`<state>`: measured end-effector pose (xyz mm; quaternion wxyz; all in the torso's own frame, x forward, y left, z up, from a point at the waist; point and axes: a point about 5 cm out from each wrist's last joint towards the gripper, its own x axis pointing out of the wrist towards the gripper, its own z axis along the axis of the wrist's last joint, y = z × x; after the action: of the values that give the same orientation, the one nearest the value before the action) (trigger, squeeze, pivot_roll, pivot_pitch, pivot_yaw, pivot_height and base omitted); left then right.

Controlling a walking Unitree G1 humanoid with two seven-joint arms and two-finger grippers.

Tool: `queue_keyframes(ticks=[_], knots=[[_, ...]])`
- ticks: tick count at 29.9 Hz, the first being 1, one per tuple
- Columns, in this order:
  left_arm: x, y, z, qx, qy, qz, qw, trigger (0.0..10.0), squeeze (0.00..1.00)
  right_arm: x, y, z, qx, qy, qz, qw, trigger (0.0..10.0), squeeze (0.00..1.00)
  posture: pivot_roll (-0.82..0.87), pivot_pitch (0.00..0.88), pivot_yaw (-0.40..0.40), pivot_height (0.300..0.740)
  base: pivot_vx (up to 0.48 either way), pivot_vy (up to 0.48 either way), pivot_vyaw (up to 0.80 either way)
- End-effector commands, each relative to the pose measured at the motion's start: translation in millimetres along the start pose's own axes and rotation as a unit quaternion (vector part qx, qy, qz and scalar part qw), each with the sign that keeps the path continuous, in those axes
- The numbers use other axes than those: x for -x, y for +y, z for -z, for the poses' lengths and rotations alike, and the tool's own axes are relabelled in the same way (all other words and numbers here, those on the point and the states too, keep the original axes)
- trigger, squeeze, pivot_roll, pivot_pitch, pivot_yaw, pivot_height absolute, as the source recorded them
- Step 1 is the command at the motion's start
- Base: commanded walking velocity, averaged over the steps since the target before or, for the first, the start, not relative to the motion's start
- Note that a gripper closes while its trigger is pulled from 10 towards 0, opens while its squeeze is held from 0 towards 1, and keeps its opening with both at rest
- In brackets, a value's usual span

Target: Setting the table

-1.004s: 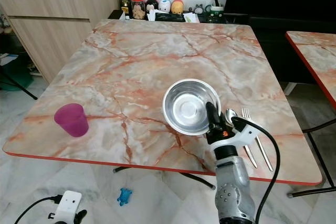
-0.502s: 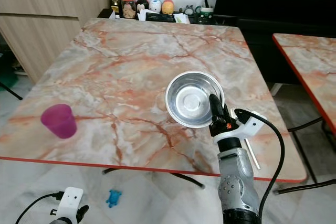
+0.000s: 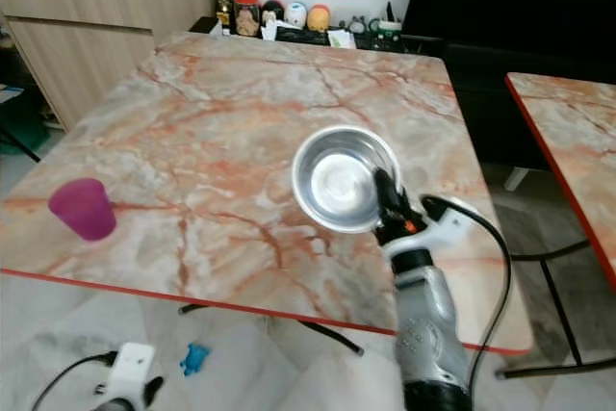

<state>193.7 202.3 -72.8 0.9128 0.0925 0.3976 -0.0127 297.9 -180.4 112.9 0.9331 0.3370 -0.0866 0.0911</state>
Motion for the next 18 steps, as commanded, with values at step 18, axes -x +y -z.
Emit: queue_keyframes(ticks=[18], knots=[[2.9, 4.8, 9.4, -0.001, 0.015, -0.007, 1.000, 10.0, 0.00, -7.5, 10.8, -0.3, 0.002, -0.004, -0.011, 1.000, 10.0, 0.00, 0.12, 0.000, -0.067, 0.740, 0.000, -0.283, -0.14]])
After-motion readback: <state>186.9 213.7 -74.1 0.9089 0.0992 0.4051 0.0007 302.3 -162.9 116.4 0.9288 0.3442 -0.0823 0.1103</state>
